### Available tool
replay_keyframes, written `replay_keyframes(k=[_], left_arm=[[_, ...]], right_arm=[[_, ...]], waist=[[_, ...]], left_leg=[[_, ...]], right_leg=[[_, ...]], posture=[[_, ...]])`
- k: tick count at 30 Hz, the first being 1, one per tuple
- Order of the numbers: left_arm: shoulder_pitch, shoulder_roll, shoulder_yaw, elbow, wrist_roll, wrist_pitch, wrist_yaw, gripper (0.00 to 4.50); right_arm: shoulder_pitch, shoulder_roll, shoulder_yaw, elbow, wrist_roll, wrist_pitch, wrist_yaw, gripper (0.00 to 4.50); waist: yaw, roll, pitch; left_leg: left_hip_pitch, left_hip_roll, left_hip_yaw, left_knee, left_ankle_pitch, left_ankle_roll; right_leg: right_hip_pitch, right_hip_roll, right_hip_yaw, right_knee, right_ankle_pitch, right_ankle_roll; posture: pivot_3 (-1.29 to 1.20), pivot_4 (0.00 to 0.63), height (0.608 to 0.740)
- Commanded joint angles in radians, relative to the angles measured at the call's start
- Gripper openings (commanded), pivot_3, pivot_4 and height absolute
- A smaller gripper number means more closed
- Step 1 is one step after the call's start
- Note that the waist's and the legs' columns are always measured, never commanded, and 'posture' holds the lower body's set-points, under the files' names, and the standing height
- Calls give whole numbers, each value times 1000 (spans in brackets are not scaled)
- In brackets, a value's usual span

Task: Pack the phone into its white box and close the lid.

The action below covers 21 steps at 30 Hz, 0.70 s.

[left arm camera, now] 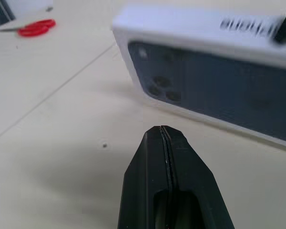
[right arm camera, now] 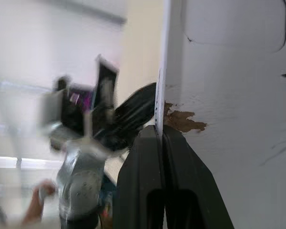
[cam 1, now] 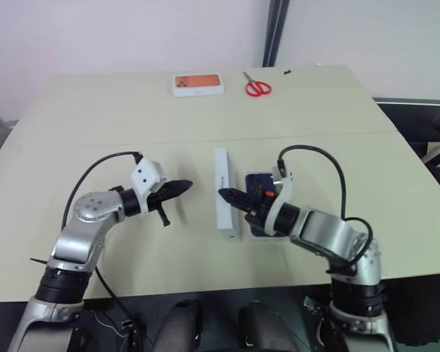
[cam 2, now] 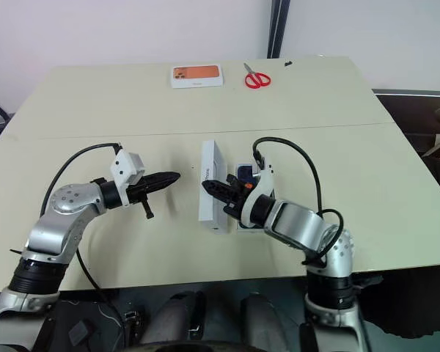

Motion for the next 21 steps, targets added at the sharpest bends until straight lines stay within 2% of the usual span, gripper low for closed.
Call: replay_keyframes(k=[1, 2, 7, 8, 11, 13, 16, 19, 21], left_arm=[[-42, -37, -52, -2, 29, -20, 8, 0], [-51, -51, -69, 4, 40, -21, 11, 0], [-94, -113, -125, 39, 73, -19, 24, 0], [-103, -127, -136, 44, 75, -18, 26, 0], [-144, -208, -198, 56, 98, -3, 51, 0], [-159, -245, -232, 56, 115, 10, 64, 0], [-166, -275, -261, 52, 132, 19, 75, 0], [-172, -297, -267, 43, 131, 35, 90, 0], [-171, -301, -258, 33, 127, 41, 98, 0]], right_arm=[[-2, -9, -20, -38, 27, -35, -86, 602], [-15, -27, -28, -32, 27, -27, -76, 813], [-139, -281, -44, 21, 27, 99, 165, 3315], [-170, -371, -34, 31, 27, 138, 220, 3719], [-267, -657, -6, 50, -159, 282, 440, 3719], [-281, -755, 24, 64, -332, 287, 584, 3719], [-271, -840, 77, 68, -554, 249, 753, 3719], [-249, -895, 127, 57, -738, 203, 887, 2906], [-237, -916, 150, 45, -831, 175, 963, 1852]], waist=[[6, 0, 0], [7, 0, 0], [5, 0, 0], [4, 0, 0], [10, 3, 2], [10, 1, 1], [9, 1, 1], [7, 2, 1], [7, 2, 1]], left_leg=[[0, 0, 0, 0, 0, 0], [0, 0, 0, 1, 0, 0], [0, 0, 1, 1, 0, 0], [0, 0, 0, 0, 0, 0], [-1, 0, 1, -1, 0, 0], [-1, 0, 0, 0, 0, 1], [0, 0, 0, 1, -1, 1], [0, 1, 1, 0, -1, 1], [-1, 1, 1, 0, -1, 1]], right_leg=[[0, 0, 0, 0, 0, 0], [1, 0, 0, 0, 0, 0], [0, 1, 0, -1, 0, 0], [0, 1, 0, -1, 0, 0], [0, 1, 0, -1, 0, 0], [1, 1, 0, -3, 0, 0], [2, 1, 0, -3, 0, 0], [1, 1, 0, -2, 0, 0], [1, 1, 0, -2, 0, 0]], posture=[[0, 150, 740], [0, 150, 740], [0, 150, 740], [0, 150, 740], [0, 150, 740], [0, 150, 740], [0, 150, 740], [0, 150, 740], [0, 150, 740]])
